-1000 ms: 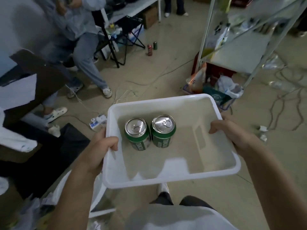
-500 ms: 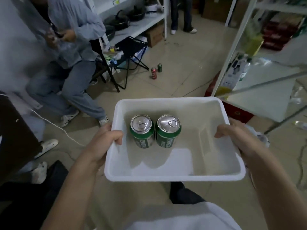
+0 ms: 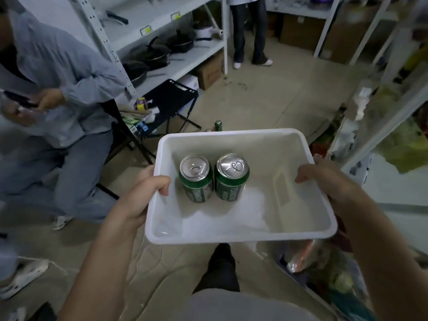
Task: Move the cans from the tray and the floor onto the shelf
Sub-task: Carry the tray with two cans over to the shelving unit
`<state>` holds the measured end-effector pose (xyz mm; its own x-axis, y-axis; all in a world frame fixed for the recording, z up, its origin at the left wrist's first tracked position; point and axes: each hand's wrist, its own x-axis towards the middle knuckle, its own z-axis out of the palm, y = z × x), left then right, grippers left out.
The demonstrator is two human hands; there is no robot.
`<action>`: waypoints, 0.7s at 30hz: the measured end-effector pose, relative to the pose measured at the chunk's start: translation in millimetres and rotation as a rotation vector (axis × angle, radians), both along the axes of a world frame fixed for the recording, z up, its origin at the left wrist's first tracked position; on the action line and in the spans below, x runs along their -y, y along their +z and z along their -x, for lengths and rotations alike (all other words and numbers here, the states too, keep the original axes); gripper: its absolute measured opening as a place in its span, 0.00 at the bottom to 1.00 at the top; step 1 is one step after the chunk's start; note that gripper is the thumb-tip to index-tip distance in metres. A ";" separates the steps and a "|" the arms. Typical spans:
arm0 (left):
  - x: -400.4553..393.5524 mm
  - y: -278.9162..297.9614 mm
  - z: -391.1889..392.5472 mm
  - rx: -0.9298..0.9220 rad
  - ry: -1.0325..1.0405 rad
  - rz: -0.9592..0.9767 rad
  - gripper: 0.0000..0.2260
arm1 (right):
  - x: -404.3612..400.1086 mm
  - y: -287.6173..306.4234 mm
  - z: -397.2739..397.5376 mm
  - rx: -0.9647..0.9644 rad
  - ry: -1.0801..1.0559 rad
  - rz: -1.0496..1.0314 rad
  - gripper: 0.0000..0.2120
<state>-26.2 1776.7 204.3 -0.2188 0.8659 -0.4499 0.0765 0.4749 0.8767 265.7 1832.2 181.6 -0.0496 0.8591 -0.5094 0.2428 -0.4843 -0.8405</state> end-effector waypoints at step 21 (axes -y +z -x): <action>-520.5 -10.1 -11.5 0.018 -0.154 0.028 0.14 | -479.3 -4.8 -22.7 0.014 -0.110 -0.006 0.20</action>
